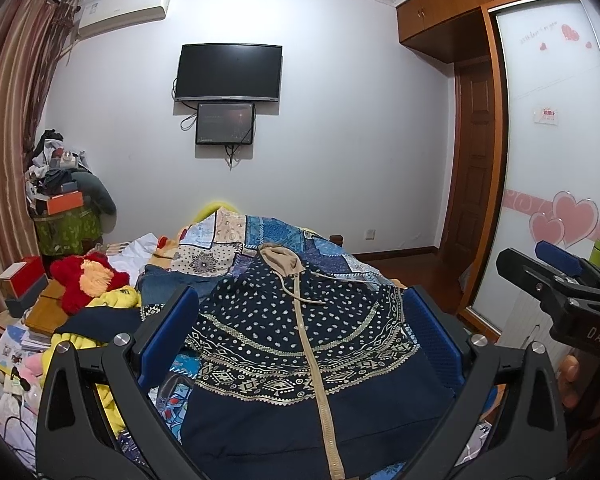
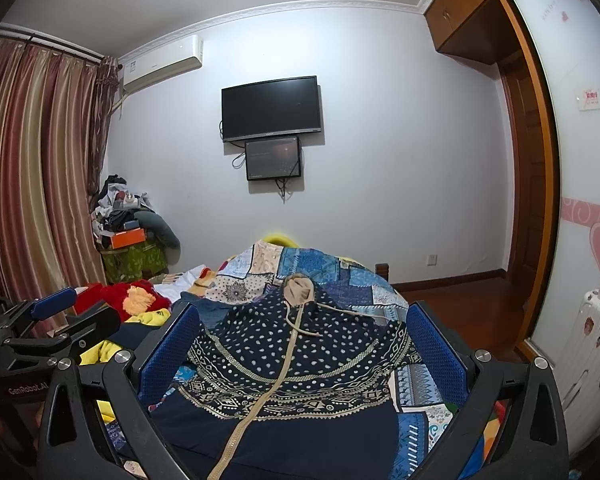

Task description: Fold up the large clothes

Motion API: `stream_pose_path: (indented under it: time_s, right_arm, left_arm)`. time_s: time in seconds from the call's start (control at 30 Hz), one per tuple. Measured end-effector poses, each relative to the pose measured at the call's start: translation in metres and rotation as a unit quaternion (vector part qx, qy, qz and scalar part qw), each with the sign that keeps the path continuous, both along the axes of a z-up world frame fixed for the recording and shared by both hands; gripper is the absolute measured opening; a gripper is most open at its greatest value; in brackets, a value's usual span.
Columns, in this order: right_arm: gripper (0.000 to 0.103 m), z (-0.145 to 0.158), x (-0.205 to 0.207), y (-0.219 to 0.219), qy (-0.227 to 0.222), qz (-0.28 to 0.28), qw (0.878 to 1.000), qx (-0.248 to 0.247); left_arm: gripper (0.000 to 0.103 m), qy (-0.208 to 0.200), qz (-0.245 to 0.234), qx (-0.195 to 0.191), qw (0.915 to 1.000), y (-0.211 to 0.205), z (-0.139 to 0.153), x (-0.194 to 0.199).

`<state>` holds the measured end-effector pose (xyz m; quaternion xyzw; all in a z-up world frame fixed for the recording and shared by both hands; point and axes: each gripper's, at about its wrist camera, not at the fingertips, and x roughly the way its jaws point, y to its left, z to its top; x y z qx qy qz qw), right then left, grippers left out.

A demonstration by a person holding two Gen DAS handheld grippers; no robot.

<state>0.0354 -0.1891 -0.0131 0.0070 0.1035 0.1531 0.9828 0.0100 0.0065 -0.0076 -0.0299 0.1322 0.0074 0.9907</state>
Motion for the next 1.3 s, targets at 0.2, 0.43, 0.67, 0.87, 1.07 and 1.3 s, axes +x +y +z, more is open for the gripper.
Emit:
stream_pose_path:
  time_s: [0.2,0.43,0.67,0.87,1.07,1.3]
  right_arm:
    - [0.103,-0.002,0.001,0.002,0.005,0.0,1.0,-0.001]
    - [0.103,-0.001,0.006,0.008,0.012,0.0,1.0,-0.005]
    - [0.103,-0.003,0.02,0.016,0.023,0.002,1.0,-0.011]
    - [0.103,-0.005,0.045,0.032,0.032,0.004,0.999,-0.022]
    - [0.103,-0.014,0.095,0.052,0.049,0.009,0.998,-0.031]
    - [0.103,-0.041,0.181,0.078,0.08,0.006,0.996,-0.047]
  left_arm:
    - [0.103,0.003,-0.001,-0.004,1.0,0.002,0.0,0.003]
    - [0.103,0.008,-0.001,-0.004,1.0,0.004,-0.004,0.008]
    - [0.103,0.016,0.002,-0.009,0.9998,0.012,-0.01,0.02]
    - [0.103,0.025,0.007,-0.019,0.9995,0.03,-0.017,0.042]
    - [0.103,0.04,0.039,-0.026,0.9981,0.067,-0.03,0.079]
    - [0.103,0.086,0.083,-0.049,0.9916,0.146,-0.075,0.143]
